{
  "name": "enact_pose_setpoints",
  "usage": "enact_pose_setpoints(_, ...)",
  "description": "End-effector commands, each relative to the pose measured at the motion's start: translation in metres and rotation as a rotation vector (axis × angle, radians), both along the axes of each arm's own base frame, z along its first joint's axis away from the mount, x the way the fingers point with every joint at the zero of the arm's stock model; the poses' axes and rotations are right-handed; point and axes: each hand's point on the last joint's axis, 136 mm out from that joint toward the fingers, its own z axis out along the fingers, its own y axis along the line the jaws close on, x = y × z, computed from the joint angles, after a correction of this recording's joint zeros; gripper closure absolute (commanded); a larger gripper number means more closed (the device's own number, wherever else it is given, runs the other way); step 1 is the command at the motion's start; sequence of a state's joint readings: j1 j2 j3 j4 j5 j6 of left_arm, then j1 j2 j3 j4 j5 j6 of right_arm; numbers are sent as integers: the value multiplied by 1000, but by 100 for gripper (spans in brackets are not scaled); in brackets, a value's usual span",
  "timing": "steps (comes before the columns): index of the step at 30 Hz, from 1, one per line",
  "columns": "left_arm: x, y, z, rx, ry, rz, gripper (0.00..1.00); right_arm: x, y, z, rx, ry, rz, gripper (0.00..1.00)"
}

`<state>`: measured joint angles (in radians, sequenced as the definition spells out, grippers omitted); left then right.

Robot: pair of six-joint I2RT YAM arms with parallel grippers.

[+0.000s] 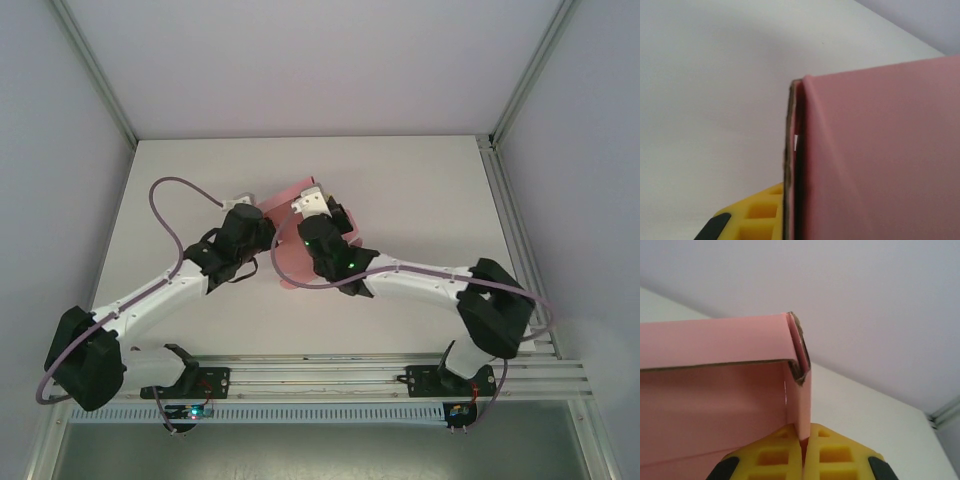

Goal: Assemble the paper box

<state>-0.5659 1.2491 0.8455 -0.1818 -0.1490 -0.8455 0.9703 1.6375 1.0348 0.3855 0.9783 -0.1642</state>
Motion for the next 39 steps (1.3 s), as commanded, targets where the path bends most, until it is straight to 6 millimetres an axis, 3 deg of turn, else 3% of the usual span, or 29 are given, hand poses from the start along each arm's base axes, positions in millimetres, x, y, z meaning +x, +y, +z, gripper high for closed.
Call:
enact_pose_setpoints(1,-2,29,3,-28,66,275,100,11,-63,17,-65,-102,-386,100)
enact_pose_setpoints(6,-7,27,3,-73,78,321,100,27,-97,10,-70,-116,-537,100)
enact_pose_setpoints(9,-5,17,4,-90,83,296,100,37,-106,9,-43,-142,-565,100)
enact_pose_setpoints(16,0,-4,7,-106,92,250,100,60,-104,2,-133,-139,-593,100)
enact_pose_setpoints(20,0,-1,3,-81,91,261,100,62,-89,1,-108,-144,-502,100)
enact_pose_setpoints(27,1,3,4,-51,76,263,100,46,-26,-15,80,39,25,79)
enact_pose_setpoints(28,1,2,3,-50,75,254,100,42,-22,-15,111,52,88,73)
enact_pose_setpoints(30,1,2,3,-48,70,248,100,34,-20,-14,166,79,161,73)
enact_pose_setpoints(33,-1,7,3,-31,62,256,100,16,-18,-3,206,115,266,63)
enact_pose_setpoints(37,-1,11,6,-2,41,249,100,-19,-11,9,217,128,459,27)
enact_pose_setpoints(39,0,13,8,22,30,235,100,-36,-11,16,217,131,541,14)
